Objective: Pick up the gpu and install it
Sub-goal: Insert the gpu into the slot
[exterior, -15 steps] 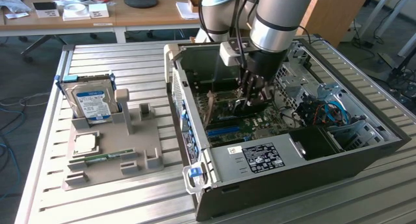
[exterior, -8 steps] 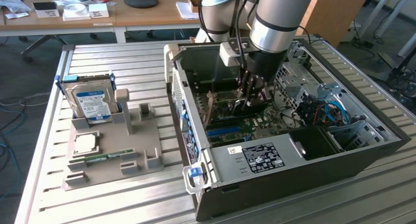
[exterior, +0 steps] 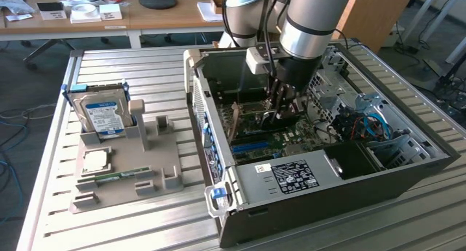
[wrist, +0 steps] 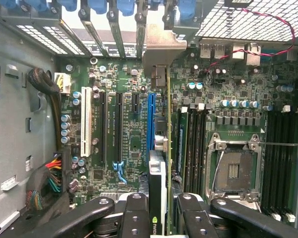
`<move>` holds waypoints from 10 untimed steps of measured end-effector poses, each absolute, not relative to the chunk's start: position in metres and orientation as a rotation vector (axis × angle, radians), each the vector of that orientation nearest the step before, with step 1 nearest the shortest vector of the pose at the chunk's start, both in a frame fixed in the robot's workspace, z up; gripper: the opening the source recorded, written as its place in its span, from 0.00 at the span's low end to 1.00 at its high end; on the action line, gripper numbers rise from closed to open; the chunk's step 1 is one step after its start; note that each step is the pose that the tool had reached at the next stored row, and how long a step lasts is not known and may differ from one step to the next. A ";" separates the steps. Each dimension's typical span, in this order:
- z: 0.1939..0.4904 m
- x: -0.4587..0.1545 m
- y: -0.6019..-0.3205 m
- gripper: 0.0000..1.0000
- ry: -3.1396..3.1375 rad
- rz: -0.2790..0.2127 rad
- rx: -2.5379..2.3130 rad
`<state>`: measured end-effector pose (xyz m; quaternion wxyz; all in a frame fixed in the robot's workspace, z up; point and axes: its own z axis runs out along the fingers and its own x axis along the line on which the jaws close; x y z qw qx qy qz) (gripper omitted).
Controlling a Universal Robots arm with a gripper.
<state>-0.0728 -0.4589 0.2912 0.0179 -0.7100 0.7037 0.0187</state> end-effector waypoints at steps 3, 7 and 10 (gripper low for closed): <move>0.291 -0.073 -0.459 0.27 2.186 0.058 -2.205; 0.291 -0.073 -0.459 0.27 2.186 0.058 -2.205; 0.289 -0.074 -0.459 0.27 2.186 0.058 -2.205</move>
